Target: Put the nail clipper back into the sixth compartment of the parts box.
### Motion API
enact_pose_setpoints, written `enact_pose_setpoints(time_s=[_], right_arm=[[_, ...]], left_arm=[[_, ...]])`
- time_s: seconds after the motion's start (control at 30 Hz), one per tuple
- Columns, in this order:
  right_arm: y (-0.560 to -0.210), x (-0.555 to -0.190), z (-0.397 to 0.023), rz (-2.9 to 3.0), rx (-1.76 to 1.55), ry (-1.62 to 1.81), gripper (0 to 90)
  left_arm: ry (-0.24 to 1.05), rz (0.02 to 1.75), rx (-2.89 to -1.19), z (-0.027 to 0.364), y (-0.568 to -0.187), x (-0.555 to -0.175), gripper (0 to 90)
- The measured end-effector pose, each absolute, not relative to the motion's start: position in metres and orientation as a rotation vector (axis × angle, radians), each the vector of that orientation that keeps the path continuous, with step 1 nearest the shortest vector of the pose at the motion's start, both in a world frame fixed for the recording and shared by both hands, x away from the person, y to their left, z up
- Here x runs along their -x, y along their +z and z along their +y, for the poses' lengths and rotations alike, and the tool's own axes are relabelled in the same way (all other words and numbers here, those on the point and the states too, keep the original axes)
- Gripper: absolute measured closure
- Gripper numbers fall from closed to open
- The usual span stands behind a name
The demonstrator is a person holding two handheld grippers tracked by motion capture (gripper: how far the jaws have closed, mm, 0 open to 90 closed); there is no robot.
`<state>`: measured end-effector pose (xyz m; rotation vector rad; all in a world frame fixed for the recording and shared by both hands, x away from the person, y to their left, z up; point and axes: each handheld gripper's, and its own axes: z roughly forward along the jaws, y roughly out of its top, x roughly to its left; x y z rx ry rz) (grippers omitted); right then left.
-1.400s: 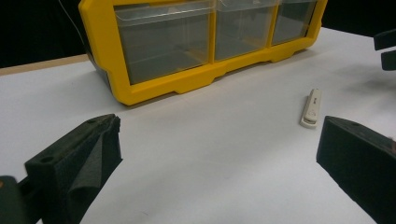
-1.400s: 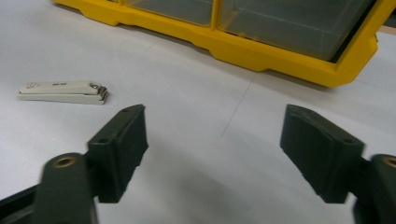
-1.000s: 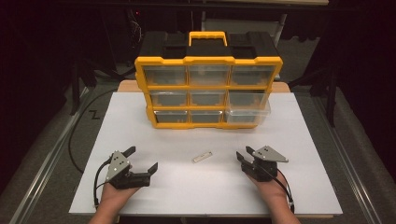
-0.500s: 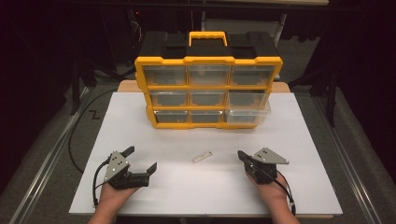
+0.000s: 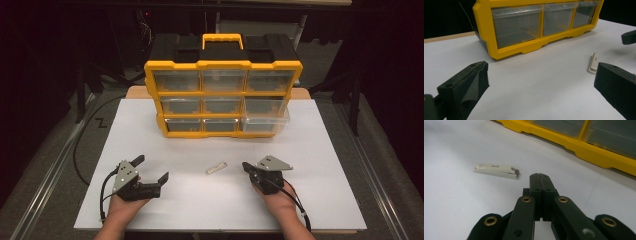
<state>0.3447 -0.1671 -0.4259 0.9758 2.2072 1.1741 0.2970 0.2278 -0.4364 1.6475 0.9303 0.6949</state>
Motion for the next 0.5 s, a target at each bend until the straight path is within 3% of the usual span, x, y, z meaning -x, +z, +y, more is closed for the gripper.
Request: enact_pose_setpoints(time_s=[0.5], right_arm=[[-0.432,-0.384,-0.119,2.312,-0.938,1.058,90.0]], left_arm=[[0.701,0.906,-1.667,0.224,-0.436,-0.294,0.4]])
